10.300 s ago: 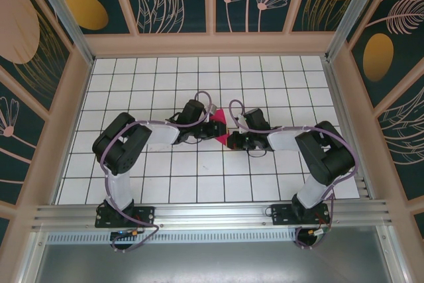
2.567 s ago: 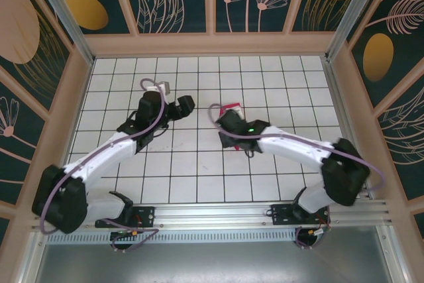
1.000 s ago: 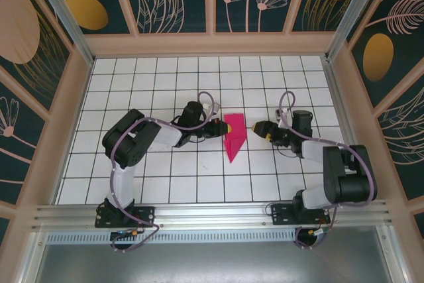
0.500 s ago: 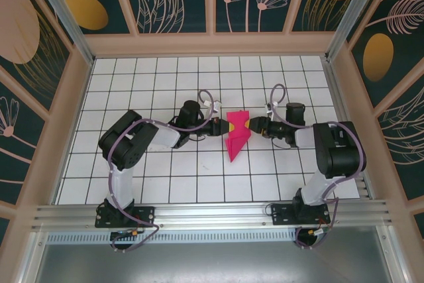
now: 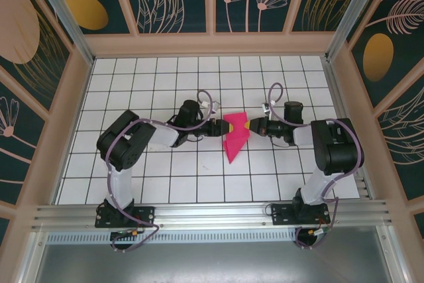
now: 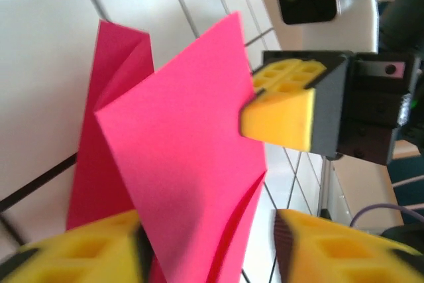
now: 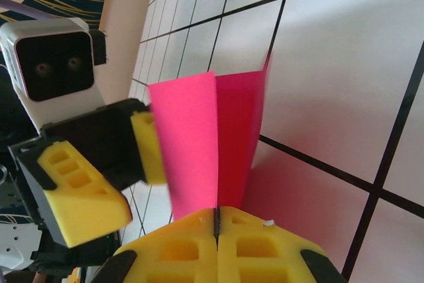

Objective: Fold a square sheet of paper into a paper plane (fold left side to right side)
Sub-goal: Fold the wing for the fifth time at the center of the table.

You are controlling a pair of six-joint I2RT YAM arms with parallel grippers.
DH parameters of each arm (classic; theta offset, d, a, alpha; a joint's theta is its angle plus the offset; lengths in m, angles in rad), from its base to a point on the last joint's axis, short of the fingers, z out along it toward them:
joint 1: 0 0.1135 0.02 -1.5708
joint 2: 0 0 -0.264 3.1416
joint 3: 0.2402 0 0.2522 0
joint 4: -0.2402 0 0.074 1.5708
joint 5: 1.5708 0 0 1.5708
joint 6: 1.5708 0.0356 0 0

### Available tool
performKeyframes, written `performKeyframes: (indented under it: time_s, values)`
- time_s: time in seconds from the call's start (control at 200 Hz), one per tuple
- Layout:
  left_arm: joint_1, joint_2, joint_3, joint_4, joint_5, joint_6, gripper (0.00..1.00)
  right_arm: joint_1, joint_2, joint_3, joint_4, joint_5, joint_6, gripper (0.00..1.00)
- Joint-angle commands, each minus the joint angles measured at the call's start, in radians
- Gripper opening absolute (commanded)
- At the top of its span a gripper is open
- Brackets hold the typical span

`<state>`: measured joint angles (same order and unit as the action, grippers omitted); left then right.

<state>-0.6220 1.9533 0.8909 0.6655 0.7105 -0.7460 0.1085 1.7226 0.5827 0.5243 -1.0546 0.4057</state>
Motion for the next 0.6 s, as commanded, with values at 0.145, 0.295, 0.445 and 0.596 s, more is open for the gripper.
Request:
performKeyframes:
  time_s: [0.145,0.295,0.445,0.596]
  values:
    - [0.071,-0.297,0.031,-0.446,-0.325,0.242,0.74,0.033,-0.062,-0.005,-0.048,0.075,0.036,0.04]
    - [0.056,-0.450,-0.005,-0.543,-0.449,0.268,0.71,0.041,-0.085,0.001,-0.062,0.135,0.121,0.04]
    - [-0.035,-0.523,-0.044,-0.582,-0.488,0.266,0.67,0.082,-0.108,0.058,-0.165,0.195,0.129,0.05]
    - [-0.120,-0.517,-0.094,-0.540,-0.494,0.207,0.65,0.136,-0.089,0.140,-0.306,0.275,0.116,0.06]
